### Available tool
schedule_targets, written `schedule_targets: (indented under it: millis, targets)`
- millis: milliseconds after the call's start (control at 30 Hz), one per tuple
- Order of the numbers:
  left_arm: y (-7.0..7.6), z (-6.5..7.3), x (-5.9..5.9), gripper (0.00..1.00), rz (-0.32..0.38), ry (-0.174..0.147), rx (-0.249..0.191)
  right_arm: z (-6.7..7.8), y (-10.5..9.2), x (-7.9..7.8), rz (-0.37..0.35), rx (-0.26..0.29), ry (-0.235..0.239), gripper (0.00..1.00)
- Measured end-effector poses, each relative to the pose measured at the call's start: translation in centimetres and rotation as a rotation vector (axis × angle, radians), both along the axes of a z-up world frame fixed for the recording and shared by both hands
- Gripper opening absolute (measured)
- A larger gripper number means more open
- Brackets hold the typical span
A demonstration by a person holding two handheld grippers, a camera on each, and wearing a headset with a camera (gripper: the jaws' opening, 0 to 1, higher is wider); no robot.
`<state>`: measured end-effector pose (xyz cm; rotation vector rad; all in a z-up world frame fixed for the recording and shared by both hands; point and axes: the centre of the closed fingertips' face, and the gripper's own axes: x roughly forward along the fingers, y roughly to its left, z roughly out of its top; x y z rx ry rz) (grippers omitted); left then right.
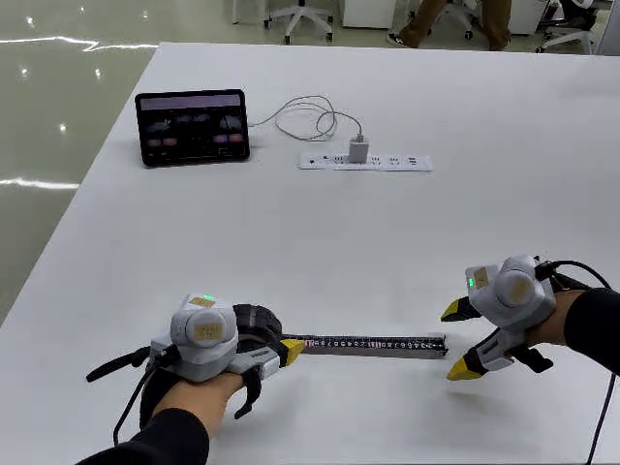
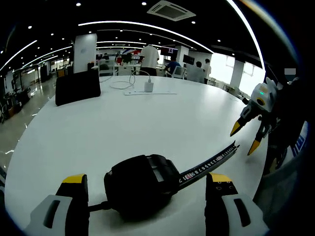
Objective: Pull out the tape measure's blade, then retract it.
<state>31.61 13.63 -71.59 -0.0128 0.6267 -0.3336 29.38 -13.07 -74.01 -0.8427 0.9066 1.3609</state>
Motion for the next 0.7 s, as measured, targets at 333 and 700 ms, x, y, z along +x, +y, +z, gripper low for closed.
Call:
schedule_targets:
  millis: [333,700]
  targets:
    - [0.1,0.0,0.0,0.93,-0.001,0.0,0.0,-0.5,0.2,0.7,0.044,-0.027,-0.016,0.25]
    - [0.1,0.0,0.0,0.93,0.003,0.003,-0.005,-1.2,0.0,1.0,0.059,-0.044,-0.009,0.17]
